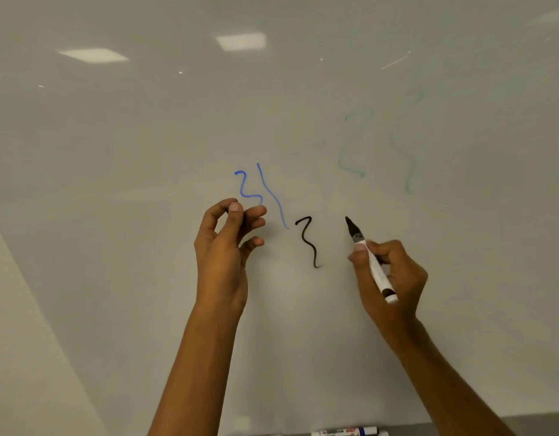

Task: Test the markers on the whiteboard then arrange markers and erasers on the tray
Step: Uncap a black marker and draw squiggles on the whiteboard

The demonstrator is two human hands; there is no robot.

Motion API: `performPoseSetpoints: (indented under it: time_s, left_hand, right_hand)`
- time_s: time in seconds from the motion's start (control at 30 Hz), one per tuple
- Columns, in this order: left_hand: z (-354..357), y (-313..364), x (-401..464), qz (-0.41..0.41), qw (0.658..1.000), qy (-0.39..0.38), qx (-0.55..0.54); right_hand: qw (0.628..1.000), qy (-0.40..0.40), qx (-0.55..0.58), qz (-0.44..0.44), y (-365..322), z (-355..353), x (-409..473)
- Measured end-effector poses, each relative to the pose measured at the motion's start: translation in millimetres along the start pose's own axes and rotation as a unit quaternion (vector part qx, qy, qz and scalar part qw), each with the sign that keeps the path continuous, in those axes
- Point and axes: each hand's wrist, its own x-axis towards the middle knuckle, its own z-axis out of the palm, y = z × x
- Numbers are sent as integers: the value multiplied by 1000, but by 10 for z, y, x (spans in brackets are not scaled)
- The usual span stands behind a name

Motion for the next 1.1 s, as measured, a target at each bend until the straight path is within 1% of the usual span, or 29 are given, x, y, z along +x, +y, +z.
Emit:
performPoseSetpoints:
  time_s: [0.1,0.2,0.23,0.3,0.37,0.4,0.43,0.5,0.53,0.57,0.6,0.67,0.73,0.83,0.93,1.0,1.1]
  left_hand:
    - [108,-102,-56,-27,999,-15,-18]
    - [141,-223,-115,-59,997,-32,-37]
    - [130,-255,-134,-68,996,-38,-44]
    - [73,-344,-167,-90,993,-42,-64]
    - [18,-457,-223,-122,987,-36,-93]
    - [-3,-531,-263,-142,984,-30,-106]
    - [-16,-608,-303,-163,979,-22,-123]
    - [-45,-761,-396,-204,963,3,-175]
    - [-68,-840,-450,-226,952,19,-207]
    - [-93,-908,-501,-246,939,32,-239]
    - [-131,-971,-544,-262,927,43,-264]
    - [-230,-1083,-613,-286,912,66,-287]
    - [-344,-1182,-653,-299,904,86,-292]
    - [-501,-1266,-692,-303,900,101,-297]
    - [-633,-1294,-749,-288,906,113,-288]
    - [-706,-1314,-805,-271,921,113,-257]
    - [-857,-1397,-890,-238,937,158,-201]
  right_hand:
    - [999,-5,-24,-36,27,72,287]
    - [995,-39,-68,-56,258,-22,-107]
    - [996,-42,-66,-33,330,-99,-259]
    - [998,-33,-26,48,399,-260,-452]
    - [994,-21,32,107,245,-354,-516]
    - [986,-16,82,145,84,-377,-513]
    - [972,-8,140,189,-99,-375,-510]
    - [928,-12,247,278,-403,-312,-574]
    - [909,-27,283,304,-505,-272,-648]
    - [900,-48,302,312,-591,-230,-730]
    - [900,-70,303,305,-651,-190,-817]
    - [916,-108,275,273,-723,-120,-971]
    - [927,-127,254,245,-745,-63,-1080]
    - [930,-147,235,240,-728,17,-1227]
    - [928,-160,227,249,-723,84,-1375]
    - [924,-176,229,251,-744,137,-1469]
    - [914,-216,228,255,-781,226,-1630]
